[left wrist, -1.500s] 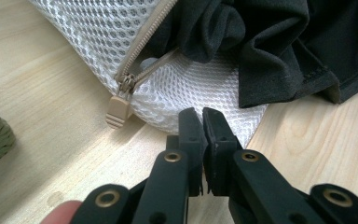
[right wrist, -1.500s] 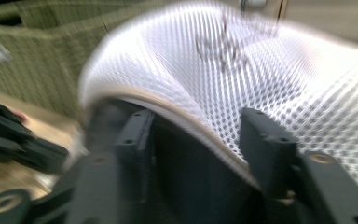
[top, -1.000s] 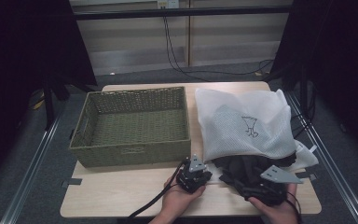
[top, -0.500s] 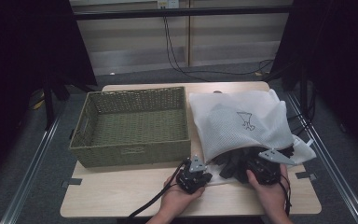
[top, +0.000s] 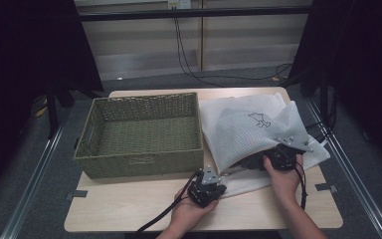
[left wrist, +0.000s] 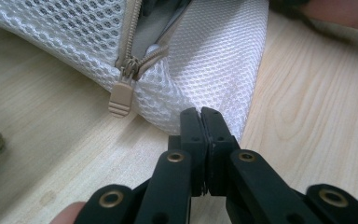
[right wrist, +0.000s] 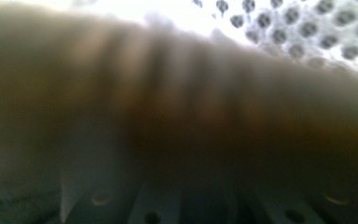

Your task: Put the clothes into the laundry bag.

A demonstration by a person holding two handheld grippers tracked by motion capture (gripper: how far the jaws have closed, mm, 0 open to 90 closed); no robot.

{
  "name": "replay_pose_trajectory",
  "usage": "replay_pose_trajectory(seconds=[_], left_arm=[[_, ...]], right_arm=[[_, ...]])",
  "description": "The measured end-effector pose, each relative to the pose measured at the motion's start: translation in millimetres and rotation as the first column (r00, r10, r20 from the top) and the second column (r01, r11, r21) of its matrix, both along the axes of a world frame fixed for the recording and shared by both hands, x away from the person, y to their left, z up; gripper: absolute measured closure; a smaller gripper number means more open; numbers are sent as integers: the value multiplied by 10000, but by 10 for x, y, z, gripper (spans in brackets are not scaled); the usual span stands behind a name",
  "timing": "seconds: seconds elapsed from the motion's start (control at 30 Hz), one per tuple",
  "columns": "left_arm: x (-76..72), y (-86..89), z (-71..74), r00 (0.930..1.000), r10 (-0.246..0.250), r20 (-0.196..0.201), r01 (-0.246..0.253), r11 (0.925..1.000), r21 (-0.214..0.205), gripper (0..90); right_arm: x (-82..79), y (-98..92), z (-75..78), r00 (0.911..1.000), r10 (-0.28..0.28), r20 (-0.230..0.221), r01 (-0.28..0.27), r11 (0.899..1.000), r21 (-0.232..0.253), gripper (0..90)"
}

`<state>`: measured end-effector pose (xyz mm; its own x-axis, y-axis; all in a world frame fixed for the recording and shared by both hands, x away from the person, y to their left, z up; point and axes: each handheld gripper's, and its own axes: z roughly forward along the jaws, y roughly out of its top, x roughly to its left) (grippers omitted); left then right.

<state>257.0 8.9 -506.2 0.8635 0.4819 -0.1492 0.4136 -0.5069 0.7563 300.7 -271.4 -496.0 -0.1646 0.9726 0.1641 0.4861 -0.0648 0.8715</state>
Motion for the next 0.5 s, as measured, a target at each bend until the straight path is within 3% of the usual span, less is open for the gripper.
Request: replay_pose_trajectory(seconds=[0.07,0.13,0.27,0.37,0.5], left_arm=[[8,6,-2,10000,-8,-83,8,10000,-58,885],[27,19,-6,9996,-28,-271,24,9998,-174,885],[37,52,1,9984,-305,-479,296,9994,-196,884],[42,103,5,9978,-234,-616,223,9996,-190,882],[43,153,4,9975,-159,-693,141,9995,-271,873]], right_arm=[[-69,-6,-8,9999,58,-116,-63,9992,-406,870],[-157,-58,-48,9993,19,-366,-37,9987,-499,873],[-402,-155,-87,9911,-53,-1333,25,9998,-214,880],[-609,-238,-93,9774,47,-2116,60,9987,499,881],[-791,-245,-94,9717,133,-2359,-105,9999,133,881]])
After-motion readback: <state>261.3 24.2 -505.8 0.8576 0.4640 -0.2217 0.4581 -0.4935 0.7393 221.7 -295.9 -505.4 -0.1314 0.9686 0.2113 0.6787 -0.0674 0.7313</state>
